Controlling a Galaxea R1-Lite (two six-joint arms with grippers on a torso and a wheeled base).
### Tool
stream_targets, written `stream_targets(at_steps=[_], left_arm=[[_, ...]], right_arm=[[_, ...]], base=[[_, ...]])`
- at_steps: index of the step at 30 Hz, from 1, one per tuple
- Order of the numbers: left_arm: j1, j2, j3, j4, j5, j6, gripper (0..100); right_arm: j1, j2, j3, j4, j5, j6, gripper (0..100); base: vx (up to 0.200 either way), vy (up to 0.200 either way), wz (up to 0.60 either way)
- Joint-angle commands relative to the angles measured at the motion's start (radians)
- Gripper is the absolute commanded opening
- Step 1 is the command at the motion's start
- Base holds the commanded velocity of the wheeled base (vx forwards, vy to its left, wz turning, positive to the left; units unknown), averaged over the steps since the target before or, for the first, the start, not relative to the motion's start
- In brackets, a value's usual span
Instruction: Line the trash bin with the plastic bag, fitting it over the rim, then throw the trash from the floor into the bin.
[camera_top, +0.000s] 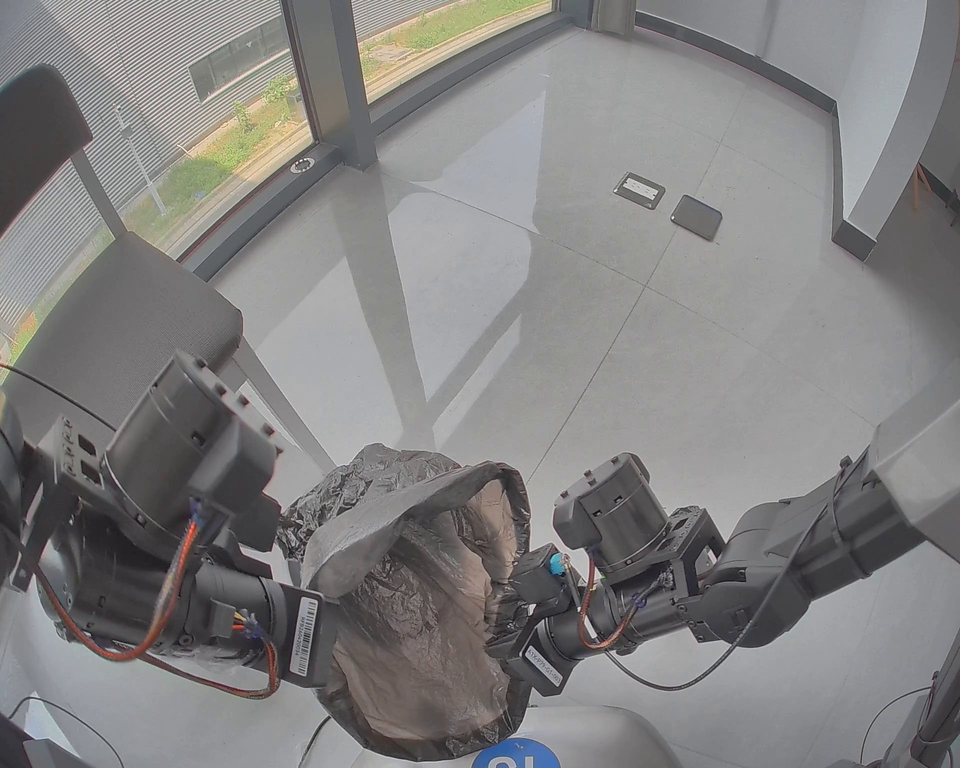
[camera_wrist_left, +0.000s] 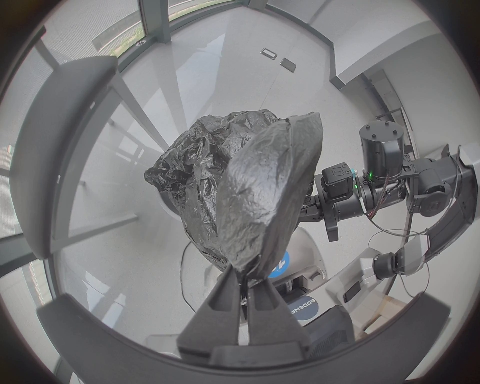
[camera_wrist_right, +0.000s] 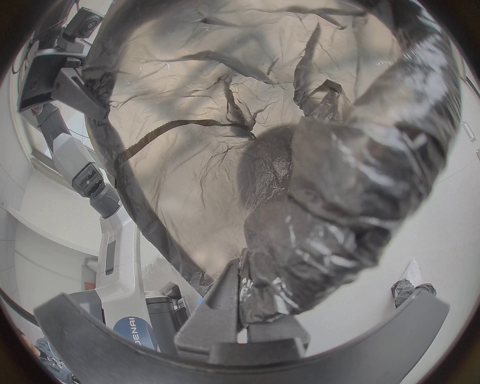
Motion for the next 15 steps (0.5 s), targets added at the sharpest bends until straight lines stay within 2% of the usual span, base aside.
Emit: stream_targets(at_steps=[1, 4, 7, 9, 15], left_arm=[[0.013, 0.051, 0.001, -0.003, -0.043, -0.044, 0], [0.044, 0.083, -0.005, -0.006, -0.08, -0.067, 0], [0.076, 0.112, -0.005, -0.032, -0.08, -0.067, 0], [0.127, 0.134, -0.005, -0.092, -0.082, -0.059, 0], [0.174, 0.195, -0.036, -0.167, -0.078, -0.032, 0]], right_arm=[[0.009, 0.023, -0.042, 0.032, 0.002, 0.0, 0], [0.005, 0.033, -0.054, 0.04, 0.001, 0.006, 0], [-0.006, 0.036, -0.054, 0.042, 0.001, 0.008, 0], [-0.026, 0.033, -0.054, 0.043, 0.002, 0.008, 0], [-0.07, 0.007, -0.071, 0.106, 0.002, 0.005, 0]], base=[[0.0, 0.0, 0.0], [0.0, 0.0, 0.0], [0.0, 0.0, 0.0], [0.0, 0.0, 0.0], [0.0, 0.0, 0.0]])
